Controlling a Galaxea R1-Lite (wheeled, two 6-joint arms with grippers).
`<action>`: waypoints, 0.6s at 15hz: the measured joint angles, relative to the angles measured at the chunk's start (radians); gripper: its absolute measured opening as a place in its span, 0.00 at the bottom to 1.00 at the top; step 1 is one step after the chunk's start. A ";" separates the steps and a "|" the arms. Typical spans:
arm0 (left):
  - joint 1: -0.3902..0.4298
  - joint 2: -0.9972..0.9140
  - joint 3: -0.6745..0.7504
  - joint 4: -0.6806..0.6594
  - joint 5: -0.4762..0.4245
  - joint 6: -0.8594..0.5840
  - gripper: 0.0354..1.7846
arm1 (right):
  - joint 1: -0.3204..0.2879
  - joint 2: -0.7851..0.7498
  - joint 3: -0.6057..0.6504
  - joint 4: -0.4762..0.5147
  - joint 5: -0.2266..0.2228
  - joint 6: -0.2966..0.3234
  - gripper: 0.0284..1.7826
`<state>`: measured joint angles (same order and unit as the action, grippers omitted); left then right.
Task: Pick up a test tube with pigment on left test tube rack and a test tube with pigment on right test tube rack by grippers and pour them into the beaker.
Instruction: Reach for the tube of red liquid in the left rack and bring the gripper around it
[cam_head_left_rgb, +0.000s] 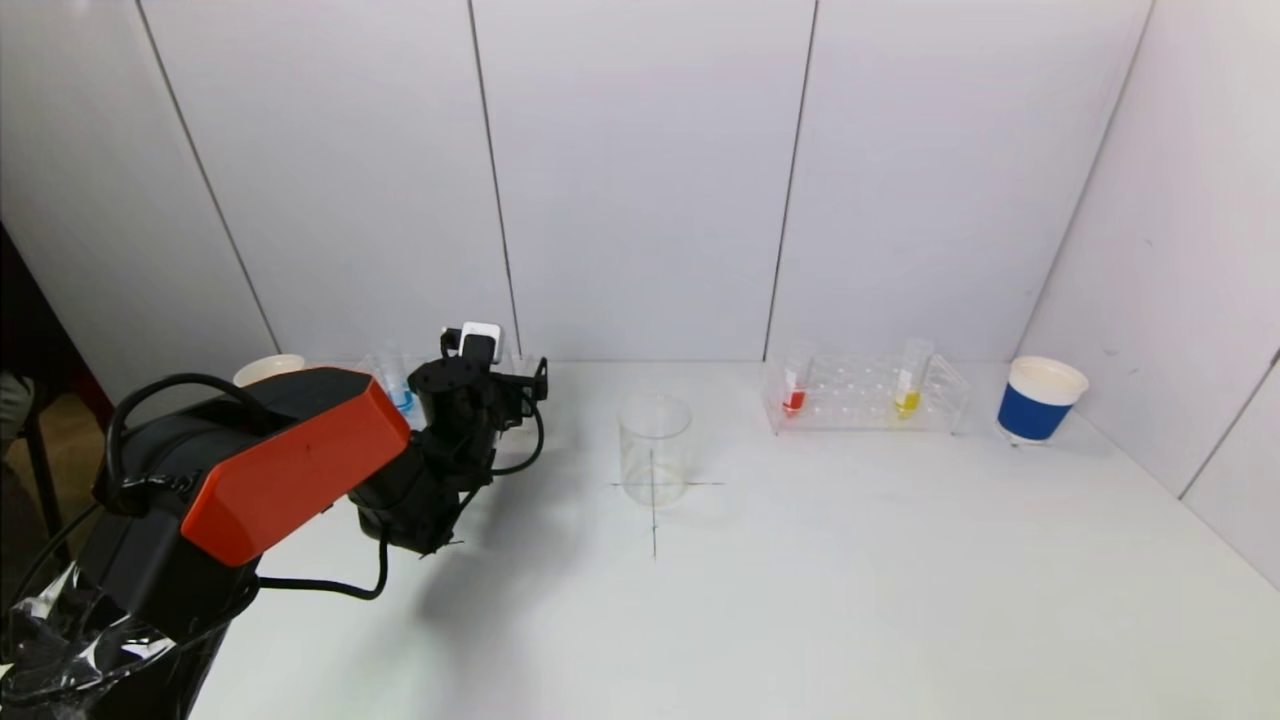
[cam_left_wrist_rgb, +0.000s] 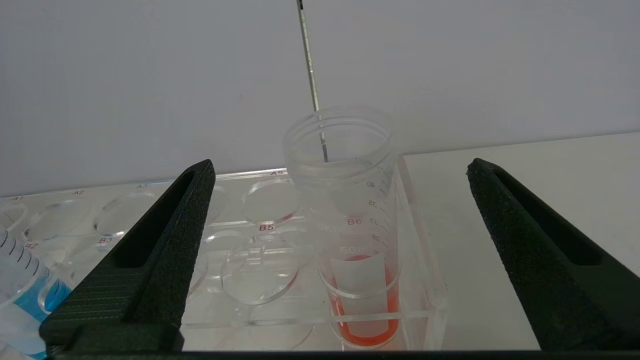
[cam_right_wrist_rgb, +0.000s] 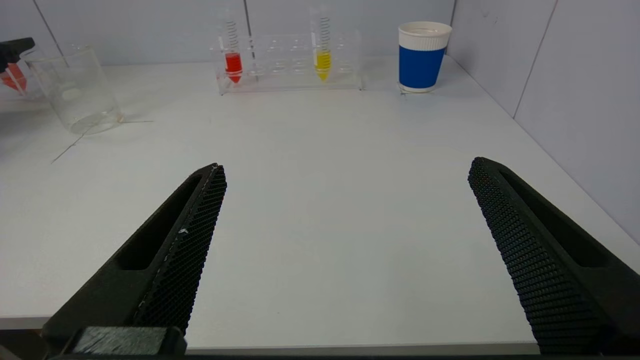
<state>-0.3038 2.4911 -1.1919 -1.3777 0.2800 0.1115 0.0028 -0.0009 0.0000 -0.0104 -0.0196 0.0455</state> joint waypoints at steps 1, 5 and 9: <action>0.000 0.000 0.000 0.000 0.000 0.000 0.99 | 0.000 0.000 0.000 0.000 0.000 0.000 0.99; 0.000 0.000 -0.003 0.002 0.003 0.000 0.92 | 0.000 0.000 0.000 0.000 0.000 0.000 0.99; 0.000 -0.001 -0.004 0.002 0.004 0.001 0.63 | 0.000 0.000 0.000 0.000 0.000 0.000 0.99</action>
<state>-0.3038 2.4904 -1.1955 -1.3753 0.2838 0.1126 0.0028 -0.0009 0.0000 -0.0104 -0.0200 0.0460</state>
